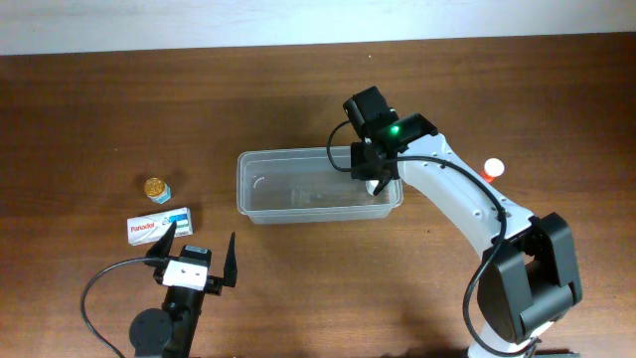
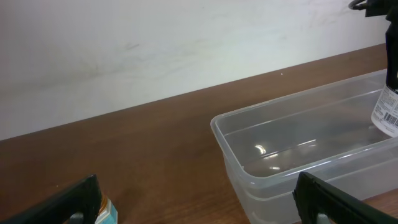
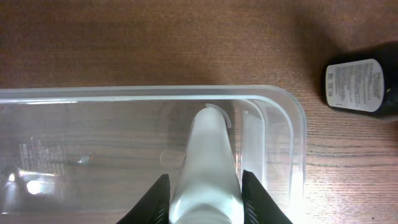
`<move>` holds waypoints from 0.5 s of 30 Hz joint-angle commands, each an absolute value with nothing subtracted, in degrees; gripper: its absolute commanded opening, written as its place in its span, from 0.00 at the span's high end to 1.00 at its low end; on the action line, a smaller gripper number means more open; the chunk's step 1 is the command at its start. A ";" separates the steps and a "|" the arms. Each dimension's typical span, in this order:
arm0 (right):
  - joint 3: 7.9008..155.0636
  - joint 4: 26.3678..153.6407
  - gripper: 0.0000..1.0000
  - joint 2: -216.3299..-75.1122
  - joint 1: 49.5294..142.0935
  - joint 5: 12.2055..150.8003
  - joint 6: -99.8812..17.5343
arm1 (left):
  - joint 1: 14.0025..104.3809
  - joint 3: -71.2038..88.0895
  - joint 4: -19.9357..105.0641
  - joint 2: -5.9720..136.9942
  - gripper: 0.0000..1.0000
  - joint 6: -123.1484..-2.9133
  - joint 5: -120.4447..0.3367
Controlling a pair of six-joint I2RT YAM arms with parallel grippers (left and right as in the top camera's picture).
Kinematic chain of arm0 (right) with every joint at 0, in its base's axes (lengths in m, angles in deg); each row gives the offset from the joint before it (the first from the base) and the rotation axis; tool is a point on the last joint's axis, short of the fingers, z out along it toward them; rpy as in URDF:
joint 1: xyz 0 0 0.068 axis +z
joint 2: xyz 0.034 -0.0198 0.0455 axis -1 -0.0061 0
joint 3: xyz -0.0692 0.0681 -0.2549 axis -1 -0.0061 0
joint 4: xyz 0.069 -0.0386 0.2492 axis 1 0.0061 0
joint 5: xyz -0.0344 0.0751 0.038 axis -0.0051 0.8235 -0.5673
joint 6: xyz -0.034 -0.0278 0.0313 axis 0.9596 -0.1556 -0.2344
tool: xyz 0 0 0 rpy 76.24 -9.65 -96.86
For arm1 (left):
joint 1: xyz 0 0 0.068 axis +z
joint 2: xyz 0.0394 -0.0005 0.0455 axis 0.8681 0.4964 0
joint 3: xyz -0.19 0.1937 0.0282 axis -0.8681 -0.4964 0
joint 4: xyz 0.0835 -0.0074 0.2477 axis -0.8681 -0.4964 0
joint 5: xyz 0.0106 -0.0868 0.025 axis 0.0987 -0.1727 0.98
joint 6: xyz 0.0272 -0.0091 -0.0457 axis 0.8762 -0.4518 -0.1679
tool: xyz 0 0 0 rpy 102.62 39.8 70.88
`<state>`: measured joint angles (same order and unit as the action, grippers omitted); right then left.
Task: Pack container
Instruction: 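Lower the white bottle into the container's right end and release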
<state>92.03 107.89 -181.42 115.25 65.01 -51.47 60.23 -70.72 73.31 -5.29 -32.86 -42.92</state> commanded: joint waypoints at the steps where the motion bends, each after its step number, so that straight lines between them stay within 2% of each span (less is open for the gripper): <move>1: 91.81 107.52 0.73 -181.49 115.41 62.78 -51.56 | 60.51 -70.90 73.07 -5.84 0.01 -33.36 -42.68; 13: 91.77 107.92 0.72 -183.13 115.41 62.65 -51.53 | 60.51 -70.90 73.04 -5.84 0.01 -33.38 -42.68; 14: 91.77 107.94 0.66 -183.13 115.41 62.63 -51.53 | 60.51 -70.90 73.04 -5.84 0.00 -33.38 -42.68; 15: 91.77 107.92 0.64 -183.13 115.41 62.63 -51.53 | 60.51 -70.90 73.07 -5.84 0.01 -33.38 -42.68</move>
